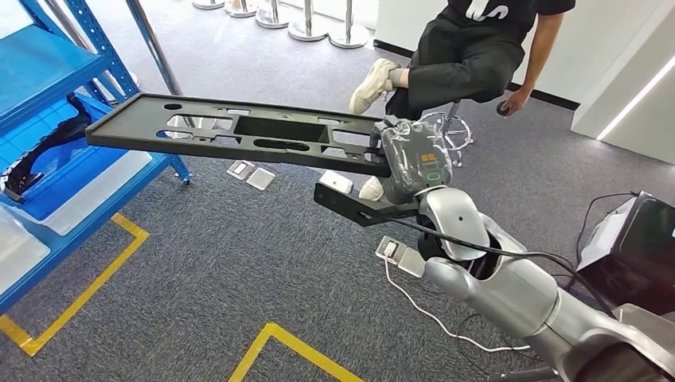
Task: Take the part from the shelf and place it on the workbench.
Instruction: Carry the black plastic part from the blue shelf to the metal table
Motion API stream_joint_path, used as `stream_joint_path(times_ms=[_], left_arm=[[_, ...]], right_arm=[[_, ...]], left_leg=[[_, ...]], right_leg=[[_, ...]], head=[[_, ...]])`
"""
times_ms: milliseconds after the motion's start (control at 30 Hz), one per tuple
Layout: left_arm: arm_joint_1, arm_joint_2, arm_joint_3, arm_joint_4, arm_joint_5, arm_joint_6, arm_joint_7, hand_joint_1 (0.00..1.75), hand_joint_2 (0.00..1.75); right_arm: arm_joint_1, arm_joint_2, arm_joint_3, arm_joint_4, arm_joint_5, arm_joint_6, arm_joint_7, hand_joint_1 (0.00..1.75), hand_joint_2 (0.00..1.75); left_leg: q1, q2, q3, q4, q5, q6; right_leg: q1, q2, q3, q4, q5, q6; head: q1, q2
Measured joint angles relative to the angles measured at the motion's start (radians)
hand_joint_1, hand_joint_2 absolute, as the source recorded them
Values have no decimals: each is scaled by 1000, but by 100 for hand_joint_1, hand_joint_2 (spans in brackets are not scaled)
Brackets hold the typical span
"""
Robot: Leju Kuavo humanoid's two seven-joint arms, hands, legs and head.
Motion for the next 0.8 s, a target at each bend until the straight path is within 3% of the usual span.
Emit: stream_joint_path(times_ms=[67,167,233,300,333,367,400,500,567,667,733,800], left_arm=[[0,0,0,0,0,0,0,0,175],[0,2,0,1,0,1,0,0,175],[-3,2,0,0,0,1,0,0,175],[-8,2,0,0,0,1,0,0,175],[-11,2,0,0,0,1,-1,0,175],[-12,2,0,0,0,1,-1,0,175],[-11,2,0,0,-1,1,-1,0,175],[-5,2,0,0,-2,1,0,0,175],[-3,2,0,0,-2,1,0,0,175],[-3,0,0,0,-2,1,-1,0,175],[-2,-1,0,0,-3,1,-1,0,175],[-1,-1,0,0,-3,1,-1,0,175]], right_arm=[[-4,4,0,1,0,0,0,175,175],[-6,6,0,1,0,0,0,175,175],[-8,8,1,2,-2,0,0,175,175],[-9,9,3,3,-5,-2,0,175,175],[-9,10,4,4,-7,-4,0,175,175],[-9,10,5,5,-8,-4,0,175,175],[-9,10,5,6,-9,-5,0,175,175],[-9,12,6,6,-9,-6,0,175,175],[-10,12,7,6,-9,-8,0,175,175],[-10,12,8,6,-5,-11,0,175,175],[-12,12,8,6,-3,-12,0,175,175],[-12,12,11,6,-4,-13,0,175,175]], left_leg=[[-4,7,-2,5,-4,-7],[-4,8,-2,22,-22,-22],[-2,-5,-33,105,-74,-31],[-3,-12,-91,240,-134,-34],[-3,-12,-112,287,-146,-33],[-4,-12,-117,298,-138,-31],[-4,-13,-104,270,-110,-26],[-3,-39,-29,83,-8,-10],[-4,-52,-12,23,2,-4],[1,-41,-8,-1,7,4],[7,-31,-4,-13,15,11],[6,-22,-5,-13,16,14]], right_leg=[[5,-4,12,-29,-3,-12],[1,11,13,-33,-3,-31],[-1,18,15,-36,-2,-41],[1,28,15,-35,-2,-45],[2,33,16,-35,-3,-45],[4,40,17,-35,-3,-46],[5,48,19,-35,-3,-46],[7,68,20,-34,-1,-43],[6,77,12,-33,4,-36],[7,78,2,-29,3,-19],[9,59,-25,34,-37,-10],[4,42,-82,161,-96,-3]], head=[[0,0],[-8,0],[-18,0],[-32,0],[-37,0],[-41,0],[-45,0],[-50,0],[-49,0],[-46,0],[-34,0],[-19,0]])
